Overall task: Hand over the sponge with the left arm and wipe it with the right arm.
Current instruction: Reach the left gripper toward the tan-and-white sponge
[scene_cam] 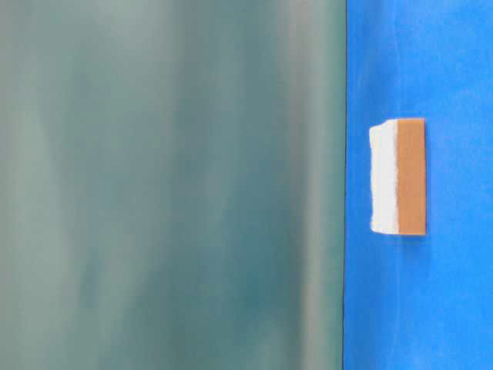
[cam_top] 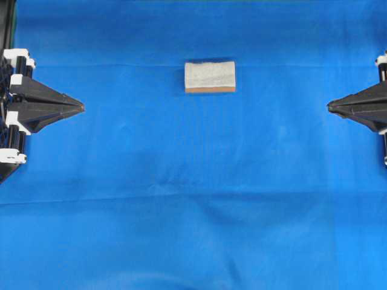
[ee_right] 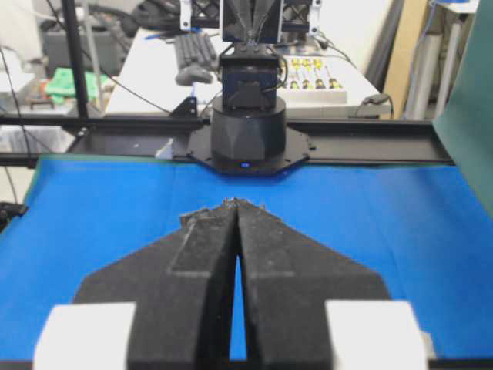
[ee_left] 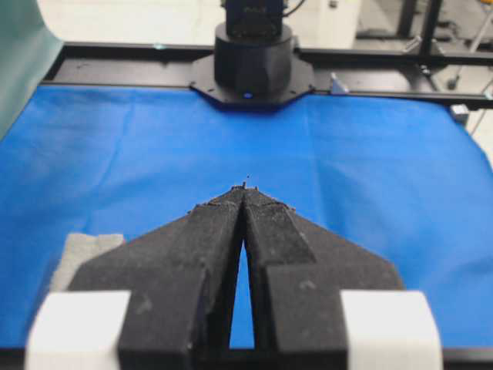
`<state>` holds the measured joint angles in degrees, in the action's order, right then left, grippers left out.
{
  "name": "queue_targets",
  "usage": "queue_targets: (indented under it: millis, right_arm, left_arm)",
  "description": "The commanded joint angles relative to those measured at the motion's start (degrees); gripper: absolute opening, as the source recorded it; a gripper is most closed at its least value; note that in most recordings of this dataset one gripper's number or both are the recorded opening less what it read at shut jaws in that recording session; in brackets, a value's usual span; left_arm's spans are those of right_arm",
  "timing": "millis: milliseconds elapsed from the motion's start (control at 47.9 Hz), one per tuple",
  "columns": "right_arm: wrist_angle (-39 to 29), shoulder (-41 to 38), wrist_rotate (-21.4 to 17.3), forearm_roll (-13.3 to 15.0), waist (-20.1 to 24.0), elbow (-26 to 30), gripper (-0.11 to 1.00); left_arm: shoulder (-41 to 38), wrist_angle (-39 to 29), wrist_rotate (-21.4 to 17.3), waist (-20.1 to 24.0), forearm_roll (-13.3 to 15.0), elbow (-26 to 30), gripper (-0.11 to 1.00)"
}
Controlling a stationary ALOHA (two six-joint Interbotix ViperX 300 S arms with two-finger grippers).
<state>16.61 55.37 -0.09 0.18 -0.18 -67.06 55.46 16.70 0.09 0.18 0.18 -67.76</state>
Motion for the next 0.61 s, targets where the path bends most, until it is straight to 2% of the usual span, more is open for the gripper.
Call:
queue_targets:
  millis: [0,167,438,501,585]
  right_arm:
    - [0.4,-0.5,0.2,-0.2,-0.1,1.1,0.00]
    - [-1.6,-1.1,0.1,-0.2,-0.9,1.9,0.00]
    - [-1.8,-2.1,-0.4,-0.3,-2.6,1.9,0.00]
    - [-1.8,-2.5,-0.4,-0.3,-2.6,2.0,0.00]
    - [-1.8,-2.6,-0.4,-0.3,-2.6,1.9,0.00]
  left_arm:
    - [-1.7,0.5,-1.2,0.0,1.1,1.5,0.00]
    - [-5.6,2.8,-3.3,2.1,1.1,1.8,0.00]
    - [-18.5,3.4,-5.7,10.5,1.0,5.7,0.01]
    - [-22.2,3.2,-6.0,11.9,1.0,7.1,0.09]
    - [-28.4,2.5,-6.0,12.9,1.1,10.5,0.31]
